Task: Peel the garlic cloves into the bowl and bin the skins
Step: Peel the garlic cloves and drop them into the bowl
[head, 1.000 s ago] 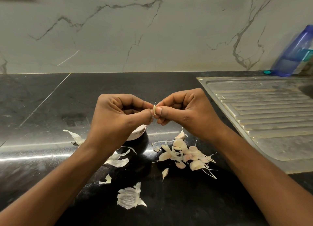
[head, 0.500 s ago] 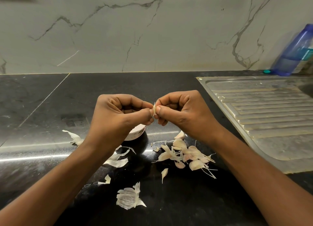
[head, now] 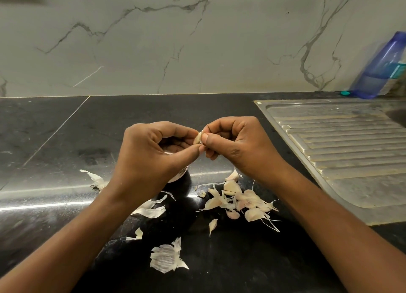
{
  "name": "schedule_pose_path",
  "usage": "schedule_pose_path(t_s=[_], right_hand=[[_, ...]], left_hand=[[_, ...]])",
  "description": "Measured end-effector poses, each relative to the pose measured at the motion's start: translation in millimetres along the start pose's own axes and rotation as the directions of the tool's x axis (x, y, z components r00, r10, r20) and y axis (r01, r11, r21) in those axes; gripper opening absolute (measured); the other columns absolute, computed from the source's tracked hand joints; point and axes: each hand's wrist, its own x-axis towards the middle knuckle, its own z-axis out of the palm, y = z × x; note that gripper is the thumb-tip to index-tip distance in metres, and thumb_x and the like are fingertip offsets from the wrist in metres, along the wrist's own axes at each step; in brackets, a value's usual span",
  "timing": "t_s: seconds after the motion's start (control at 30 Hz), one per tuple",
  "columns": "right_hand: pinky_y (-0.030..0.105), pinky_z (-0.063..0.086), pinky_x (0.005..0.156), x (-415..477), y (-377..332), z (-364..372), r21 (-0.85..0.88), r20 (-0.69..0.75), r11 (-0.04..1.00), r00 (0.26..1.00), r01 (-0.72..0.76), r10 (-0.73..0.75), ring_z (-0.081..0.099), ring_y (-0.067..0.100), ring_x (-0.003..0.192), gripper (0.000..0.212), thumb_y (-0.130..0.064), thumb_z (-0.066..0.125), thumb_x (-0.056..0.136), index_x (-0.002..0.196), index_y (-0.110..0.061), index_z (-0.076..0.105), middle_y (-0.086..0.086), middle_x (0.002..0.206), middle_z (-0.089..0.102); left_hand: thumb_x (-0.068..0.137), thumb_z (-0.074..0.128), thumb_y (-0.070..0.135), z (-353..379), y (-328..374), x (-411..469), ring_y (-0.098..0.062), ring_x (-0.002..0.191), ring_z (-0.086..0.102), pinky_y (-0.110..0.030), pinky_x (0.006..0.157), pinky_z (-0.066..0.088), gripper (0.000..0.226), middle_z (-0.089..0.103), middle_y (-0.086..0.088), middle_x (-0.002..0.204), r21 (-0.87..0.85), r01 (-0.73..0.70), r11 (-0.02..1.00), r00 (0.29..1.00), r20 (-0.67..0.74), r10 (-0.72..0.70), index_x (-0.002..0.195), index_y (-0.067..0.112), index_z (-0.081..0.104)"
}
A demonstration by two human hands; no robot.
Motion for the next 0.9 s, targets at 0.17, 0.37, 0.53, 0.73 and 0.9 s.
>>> schedule_pose_path(t_s=[0.17,0.37,0.53,0.73,0.9], right_hand=[[0.031,0.064,0.072,0.1,-1.7,0.1,-0.003,0.015,1.0,1.0,0.012,-0.012,0.075,0.023,0.075,0.007,-0.009,0.072,0.098,0.101,-0.004,0.077,0.013,0.088,0.079],[0.029,0.063,0.071,0.1,-1.5,-3.8,-0.02,0.004,1.0,1.0,0.022,-0.022,0.073,0.018,0.071,0.009,-0.003,0.067,0.101,0.098,-0.006,0.075,0.011,0.084,0.077],[0.03,0.063,0.07,0.7,-2.1,-4.0,-0.041,-0.021,0.999,1.0,0.019,-0.02,0.073,0.019,0.07,0.009,-0.002,0.067,0.1,0.097,-0.005,0.075,0.013,0.083,0.077],[0.031,0.063,0.071,1.0,-3.1,-9.1,-0.014,-0.067,1.0,0.998,-0.018,0.017,0.075,0.024,0.075,0.007,-0.003,0.07,0.098,0.098,0.0,0.077,0.012,0.087,0.08],[0.035,0.065,0.077,-0.8,-6.9,-11.1,0.1,-0.021,0.993,0.998,-0.059,0.062,0.077,0.028,0.081,0.017,0.004,0.063,0.101,0.106,0.002,0.078,0.014,0.092,0.081]], left_hand=[[0.082,0.085,0.012,-0.7,1.9,2.6,-0.02,0.075,0.079,-0.026,0.073,0.064,0.021,0.082,-0.003,0.085,-0.149,0.135,0.98,0.991,0.009,-0.135,0.101,0.006,0.081],[0.075,0.079,0.013,-4.8,4.0,5.7,-0.024,0.074,0.076,-0.027,0.076,0.064,0.029,0.079,-0.02,0.088,-0.448,0.392,0.803,0.918,0.138,-0.371,0.101,0.0,0.079],[0.078,0.075,0.008,-5.9,3.6,7.3,-0.025,0.076,0.077,-0.027,0.076,0.065,0.03,0.078,-0.024,0.094,-0.509,0.442,0.739,0.894,0.175,-0.413,0.106,-0.002,0.077],[0.077,0.074,0.007,-7.1,4.5,7.2,-0.024,0.077,0.077,-0.027,0.076,0.065,0.032,0.079,-0.023,0.093,-0.498,0.447,0.743,0.891,0.17,-0.422,0.107,-0.004,0.076],[0.077,0.076,0.011,-6.1,4.8,6.7,-0.022,0.075,0.076,-0.028,0.078,0.065,0.03,0.08,-0.018,0.09,-0.456,0.432,0.778,0.9,0.165,-0.404,0.105,0.001,0.078]])
